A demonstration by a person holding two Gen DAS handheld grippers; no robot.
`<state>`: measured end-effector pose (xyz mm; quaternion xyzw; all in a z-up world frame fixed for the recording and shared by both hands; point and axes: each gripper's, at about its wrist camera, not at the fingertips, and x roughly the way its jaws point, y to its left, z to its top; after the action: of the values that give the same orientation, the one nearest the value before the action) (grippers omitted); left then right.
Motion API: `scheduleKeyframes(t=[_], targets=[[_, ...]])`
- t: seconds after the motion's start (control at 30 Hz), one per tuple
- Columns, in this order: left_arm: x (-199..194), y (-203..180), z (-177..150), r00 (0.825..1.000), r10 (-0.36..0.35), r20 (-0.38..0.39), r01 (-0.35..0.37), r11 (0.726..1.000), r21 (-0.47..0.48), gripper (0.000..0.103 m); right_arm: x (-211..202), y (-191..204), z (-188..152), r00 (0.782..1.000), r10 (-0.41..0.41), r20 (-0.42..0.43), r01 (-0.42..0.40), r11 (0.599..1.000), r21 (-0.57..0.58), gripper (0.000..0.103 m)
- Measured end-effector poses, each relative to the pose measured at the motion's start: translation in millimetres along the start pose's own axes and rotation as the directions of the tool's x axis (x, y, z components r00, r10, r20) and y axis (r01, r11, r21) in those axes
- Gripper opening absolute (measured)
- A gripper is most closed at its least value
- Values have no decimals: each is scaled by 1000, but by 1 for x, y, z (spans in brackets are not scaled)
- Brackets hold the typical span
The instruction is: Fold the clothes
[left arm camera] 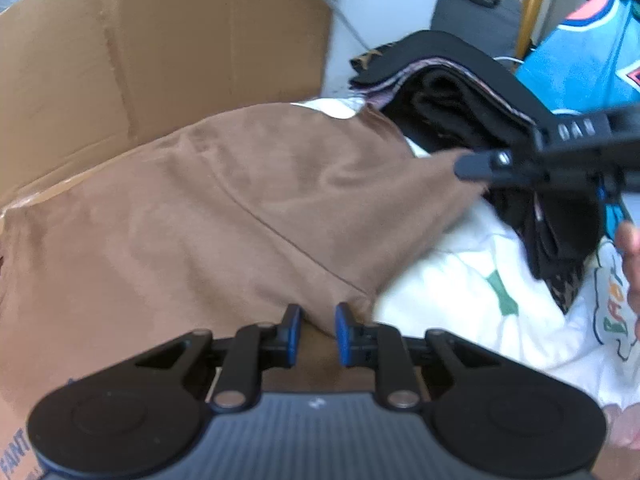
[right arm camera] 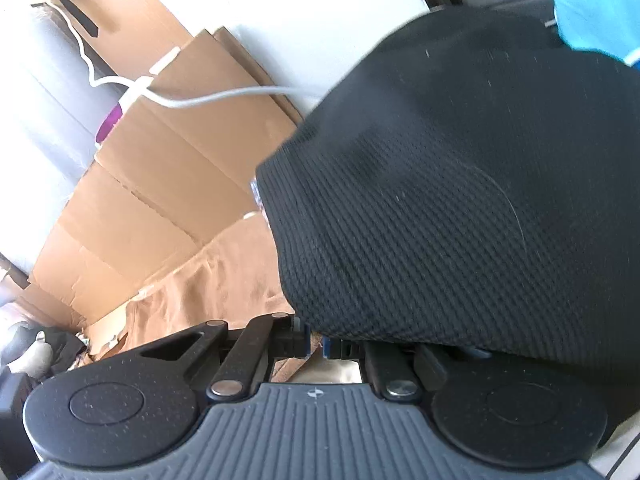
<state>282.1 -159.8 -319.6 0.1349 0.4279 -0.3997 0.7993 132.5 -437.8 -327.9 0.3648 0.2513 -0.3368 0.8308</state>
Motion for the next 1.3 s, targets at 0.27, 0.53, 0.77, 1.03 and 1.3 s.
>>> scheduleKeyframes(t=[0.27,0.53,0.77,1.03,1.3], targets=[[13,-15,8,1000,-8,-6,8,999,32,20,10,12,10,1000,12,19,-11,999,-45,6],[21,-7,20,999,-21,-27,20,999,-38,20,-13,7,-9,979,123,-160,-131,990,-41,39],[12,-18,29,995,-54,-89,43,993,-114,19,-44,-9,-63,939,145,-312,-181,980,-88,39],[25,-35,31,978,44,-205,-72,989,-130,23,-57,-41,-94,918,211,-334,-215,976,26,38],[25,-44,30,964,111,-240,-133,988,-75,11,-74,-59,-100,918,236,-320,-214,972,102,31]])
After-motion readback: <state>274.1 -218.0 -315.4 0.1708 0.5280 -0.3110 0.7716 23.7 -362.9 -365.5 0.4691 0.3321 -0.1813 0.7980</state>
